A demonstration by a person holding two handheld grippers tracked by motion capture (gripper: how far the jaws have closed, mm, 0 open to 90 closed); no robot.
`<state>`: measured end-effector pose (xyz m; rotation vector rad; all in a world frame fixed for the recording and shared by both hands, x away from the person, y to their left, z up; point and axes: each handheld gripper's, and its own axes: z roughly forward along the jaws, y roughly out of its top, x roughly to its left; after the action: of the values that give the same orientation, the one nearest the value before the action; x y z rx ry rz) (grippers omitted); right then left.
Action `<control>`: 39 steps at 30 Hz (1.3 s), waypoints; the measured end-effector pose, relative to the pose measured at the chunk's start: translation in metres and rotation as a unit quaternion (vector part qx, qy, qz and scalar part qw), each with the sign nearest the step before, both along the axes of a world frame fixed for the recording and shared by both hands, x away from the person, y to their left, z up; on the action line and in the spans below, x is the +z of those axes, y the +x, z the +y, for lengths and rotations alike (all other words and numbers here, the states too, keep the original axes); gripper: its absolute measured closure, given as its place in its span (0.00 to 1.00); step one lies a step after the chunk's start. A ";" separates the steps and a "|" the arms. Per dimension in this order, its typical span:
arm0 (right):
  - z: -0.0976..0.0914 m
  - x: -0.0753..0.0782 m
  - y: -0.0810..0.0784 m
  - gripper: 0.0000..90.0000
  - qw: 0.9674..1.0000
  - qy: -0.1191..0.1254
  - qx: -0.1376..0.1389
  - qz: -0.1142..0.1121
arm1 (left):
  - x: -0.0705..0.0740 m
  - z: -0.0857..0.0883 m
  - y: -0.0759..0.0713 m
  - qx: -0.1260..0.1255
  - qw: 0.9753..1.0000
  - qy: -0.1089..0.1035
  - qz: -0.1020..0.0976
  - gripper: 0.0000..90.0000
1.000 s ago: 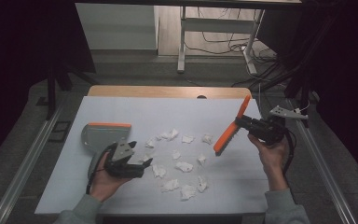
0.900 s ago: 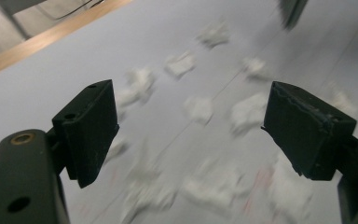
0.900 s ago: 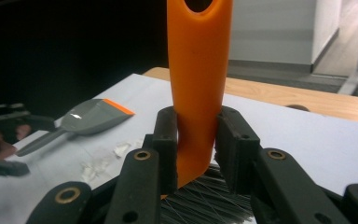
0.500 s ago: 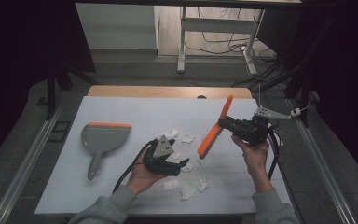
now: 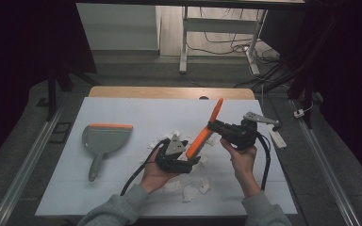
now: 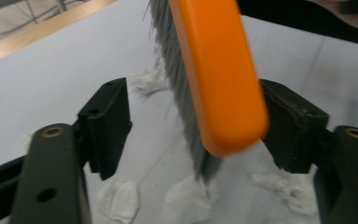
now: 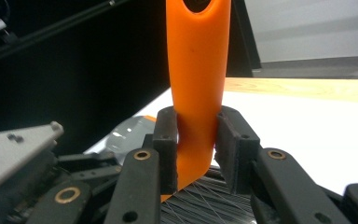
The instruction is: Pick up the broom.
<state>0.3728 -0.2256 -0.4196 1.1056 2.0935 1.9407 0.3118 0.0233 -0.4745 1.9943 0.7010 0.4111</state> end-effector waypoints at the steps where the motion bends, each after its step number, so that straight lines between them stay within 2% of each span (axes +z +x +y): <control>1: 0.003 -0.001 -0.001 0.78 1.000 0.008 0.000 0.004 | -0.001 0.000 0.001 0.004 1.000 -0.001 0.003 0.42; 3: 0.006 -0.002 -0.002 0.78 1.000 0.011 0.001 0.008 | -0.001 0.001 0.003 0.011 1.000 -0.005 0.002 0.51; 7: 0.011 -0.005 -0.003 0.78 1.000 0.014 0.001 0.015 | 0.001 0.005 0.004 0.013 1.000 -0.010 -0.009 0.79; 10: 0.014 -0.006 -0.004 0.78 1.000 0.017 -0.002 0.017 | 0.001 0.006 0.005 0.023 1.000 0.004 -0.011 0.84; 12: 0.015 -0.007 -0.005 0.78 1.000 0.016 -0.004 0.016 | 0.001 0.008 0.005 0.023 1.000 0.004 -0.007 0.85; 17: 0.016 -0.008 -0.005 0.78 1.000 0.019 -0.005 0.023 | 0.002 0.012 0.006 0.025 1.000 0.012 -0.013 0.85; 24: 0.017 -0.009 -0.003 0.76 0.999 0.016 -0.001 0.028 | 0.006 0.021 0.008 0.014 1.000 0.019 -0.007 0.86; 27: 0.016 -0.008 -0.004 0.67 1.000 0.012 0.001 0.018 | 0.009 0.029 0.010 0.012 1.000 0.025 0.001 0.87; 28: 0.016 -0.008 -0.004 0.67 1.000 0.012 0.001 0.018 | 0.010 0.033 0.011 0.011 1.000 0.027 0.004 0.87; 29: 0.014 -0.005 -0.004 0.61 1.000 0.009 0.003 0.012 | 0.011 0.037 0.012 0.006 0.999 0.032 0.011 0.87; 30: 0.012 -0.004 -0.004 0.59 1.000 0.001 0.005 0.006 | 0.013 0.042 0.013 -0.001 0.999 0.039 0.019 0.87; 31: 0.011 -0.002 -0.005 0.55 1.000 -0.011 0.007 0.000 | 0.015 0.047 0.013 -0.002 0.999 0.051 0.016 0.87; 32: 0.010 0.000 -0.005 0.52 1.000 -0.027 0.010 -0.007 | 0.020 0.059 0.012 -0.013 0.997 0.067 0.026 0.87; 34: 0.008 0.001 -0.006 0.48 0.998 -0.059 0.017 -0.017 | 0.022 0.064 0.012 -0.013 0.997 0.071 0.030 0.87; 35: 0.008 0.001 -0.006 0.48 0.998 -0.059 0.017 -0.017 | 0.024 0.070 0.011 -0.017 0.997 0.072 0.039 0.87; 36: 0.005 0.002 -0.006 0.45 0.996 -0.080 0.021 -0.022 | 0.026 0.075 0.011 -0.022 0.996 0.073 0.045 0.86; 37: 0.005 0.002 -0.007 0.44 0.996 -0.089 0.025 -0.021 | 0.029 0.084 0.013 -0.044 0.993 0.085 0.074 0.86; 38: 0.004 0.003 -0.008 0.44 0.995 -0.097 0.026 -0.022 | 0.029 0.087 0.013 -0.055 0.990 0.094 0.086 0.86; 39: 0.004 0.003 -0.008 0.44 0.995 -0.097 0.026 -0.022 | 0.029 0.087 0.013 -0.055 0.990 0.094 0.086 0.86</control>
<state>0.3651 -0.2212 -0.4171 0.9715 2.2516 1.7195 0.3246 0.1102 -0.4452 2.2549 0.6743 0.2482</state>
